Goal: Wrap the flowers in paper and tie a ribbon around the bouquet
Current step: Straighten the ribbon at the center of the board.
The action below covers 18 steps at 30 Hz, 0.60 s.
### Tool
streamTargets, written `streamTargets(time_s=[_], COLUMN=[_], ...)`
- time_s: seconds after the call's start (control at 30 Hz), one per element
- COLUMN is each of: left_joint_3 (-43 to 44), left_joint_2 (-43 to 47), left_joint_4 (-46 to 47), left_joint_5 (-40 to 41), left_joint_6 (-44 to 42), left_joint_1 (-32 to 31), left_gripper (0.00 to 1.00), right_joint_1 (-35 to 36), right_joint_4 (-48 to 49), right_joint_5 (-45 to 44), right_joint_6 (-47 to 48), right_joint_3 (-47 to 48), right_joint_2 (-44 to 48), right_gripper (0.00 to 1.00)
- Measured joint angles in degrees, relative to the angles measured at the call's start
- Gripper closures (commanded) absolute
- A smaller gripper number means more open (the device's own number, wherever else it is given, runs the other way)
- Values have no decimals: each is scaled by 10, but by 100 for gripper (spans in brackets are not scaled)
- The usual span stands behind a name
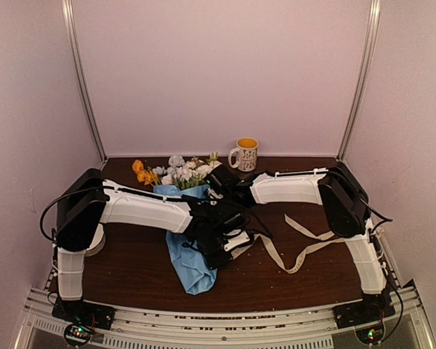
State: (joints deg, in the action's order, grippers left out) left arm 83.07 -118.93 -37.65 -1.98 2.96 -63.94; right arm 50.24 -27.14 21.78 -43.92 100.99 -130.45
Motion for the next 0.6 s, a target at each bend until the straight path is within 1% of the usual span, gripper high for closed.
streamTargets(time_s=[0.03,0.23,0.4,0.47,0.6], left_joint_3=[0,-7,-66,-103,-161], left_joint_2=[0,5,45,80,163], left_joint_4=[0,7,43,47,49], left_joint_5=[7,12,5,-4,-45], left_joint_6=[1,-2,-11,-25,-42], left_joint_1=[-1,-2,-12,-34,-107], left_gripper=[100,100,100,100,100], right_joint_1=[0,2,6,8,9], right_joint_4=[-1,0,1,2,2], right_joint_5=[-1,-6,-12,-13,-15], right_joint_6=[0,0,-1,-2,-6], right_joint_3=[0,0,0,0,0], right_joint_2=[0,0,0,0,0], right_gripper=[100,100,100,100,100])
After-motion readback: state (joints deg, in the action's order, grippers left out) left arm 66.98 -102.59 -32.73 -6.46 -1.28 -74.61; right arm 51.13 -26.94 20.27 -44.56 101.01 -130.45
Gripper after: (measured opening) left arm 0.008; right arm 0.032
